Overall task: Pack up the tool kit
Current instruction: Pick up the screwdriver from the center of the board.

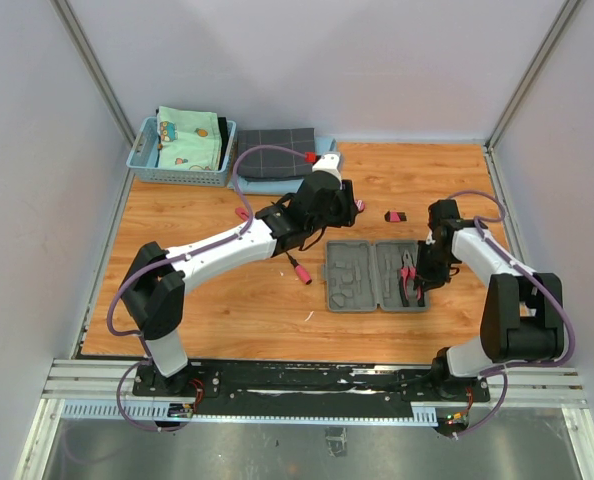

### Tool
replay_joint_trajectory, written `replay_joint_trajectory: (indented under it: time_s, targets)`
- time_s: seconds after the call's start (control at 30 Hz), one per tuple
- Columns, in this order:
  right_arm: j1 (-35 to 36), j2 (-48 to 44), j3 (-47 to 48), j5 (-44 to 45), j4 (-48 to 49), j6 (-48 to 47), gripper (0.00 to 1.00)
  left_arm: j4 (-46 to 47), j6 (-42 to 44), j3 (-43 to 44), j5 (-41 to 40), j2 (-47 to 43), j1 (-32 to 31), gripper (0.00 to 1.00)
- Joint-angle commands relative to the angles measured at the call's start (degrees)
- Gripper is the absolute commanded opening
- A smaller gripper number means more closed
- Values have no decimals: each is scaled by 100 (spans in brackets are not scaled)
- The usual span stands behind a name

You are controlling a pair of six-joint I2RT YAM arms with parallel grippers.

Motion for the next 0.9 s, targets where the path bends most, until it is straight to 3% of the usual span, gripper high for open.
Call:
replay_joint_trajectory:
  time_s: [0.0, 0.17, 0.4, 0.5, 0.6, 0.87]
  targets:
    - [88, 137, -464, 42, 26, 123, 25, 90, 49, -23, -18, -244, 54, 48]
    - [88, -482, -221, -148, 166, 179, 26, 190, 206, -123, -51, -344, 58, 48]
    - [88, -954, 1213, -337, -144, 11, 52, 332, 615, -142, -312, -473, 122, 55]
    - [88, -863, 1723, -584, -132, -98, 61, 200, 463, -199, -391, -532, 243, 69]
    - [88, -622, 2091, -803, -178, -203, 64, 13, 253, -330, -352, -570, 445, 78]
    - [530, -58, 2439, -893, -28, -568, 65, -607, -552, -807, -55, -592, 1323, 79]
